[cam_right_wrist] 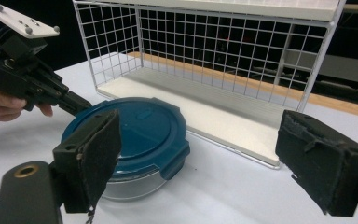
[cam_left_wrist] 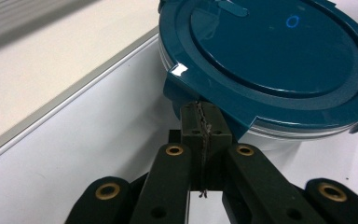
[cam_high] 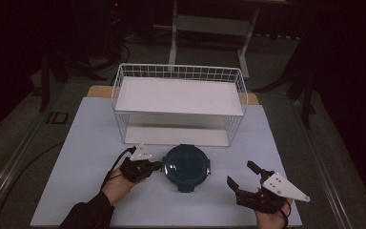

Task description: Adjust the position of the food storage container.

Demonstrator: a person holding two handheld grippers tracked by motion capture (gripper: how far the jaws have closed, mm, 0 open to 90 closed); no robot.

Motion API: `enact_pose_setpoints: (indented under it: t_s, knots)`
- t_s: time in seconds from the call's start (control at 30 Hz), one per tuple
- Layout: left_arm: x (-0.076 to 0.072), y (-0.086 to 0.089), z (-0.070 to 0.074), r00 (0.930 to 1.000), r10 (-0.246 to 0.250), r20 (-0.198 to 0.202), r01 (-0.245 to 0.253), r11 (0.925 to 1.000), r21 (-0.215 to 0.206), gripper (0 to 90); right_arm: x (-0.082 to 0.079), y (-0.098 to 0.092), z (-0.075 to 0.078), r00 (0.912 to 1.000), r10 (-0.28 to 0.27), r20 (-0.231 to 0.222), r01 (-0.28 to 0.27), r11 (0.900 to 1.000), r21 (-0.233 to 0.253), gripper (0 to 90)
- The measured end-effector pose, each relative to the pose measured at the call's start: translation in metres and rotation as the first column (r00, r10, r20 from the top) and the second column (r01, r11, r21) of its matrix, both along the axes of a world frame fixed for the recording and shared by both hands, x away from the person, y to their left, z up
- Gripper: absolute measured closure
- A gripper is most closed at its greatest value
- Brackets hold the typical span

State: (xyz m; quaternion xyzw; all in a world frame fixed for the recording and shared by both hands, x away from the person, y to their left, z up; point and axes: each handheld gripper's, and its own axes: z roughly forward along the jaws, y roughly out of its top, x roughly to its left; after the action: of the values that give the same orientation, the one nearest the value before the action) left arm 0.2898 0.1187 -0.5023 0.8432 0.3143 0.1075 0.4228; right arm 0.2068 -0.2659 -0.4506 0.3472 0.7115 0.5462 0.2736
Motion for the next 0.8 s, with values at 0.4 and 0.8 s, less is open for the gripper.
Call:
enact_pose_setpoints:
  t_s: [0.4,0.8]
  knots:
    - [-0.008,0.018,0.025,0.9999,0.001,-0.017,-0.003,0.9935,-0.114,10.5,-0.001,-0.002,0.003,0.9999,-0.010,-0.006,0.011,0.999,0.031,14.4]
    - [-0.022,0.023,0.043,0.9997,0.001,-0.025,-0.005,0.9859,-0.167,1.3,-0.006,0.006,0.007,0.9991,0.019,0.037,-0.019,1.000,-0.006,15.5]
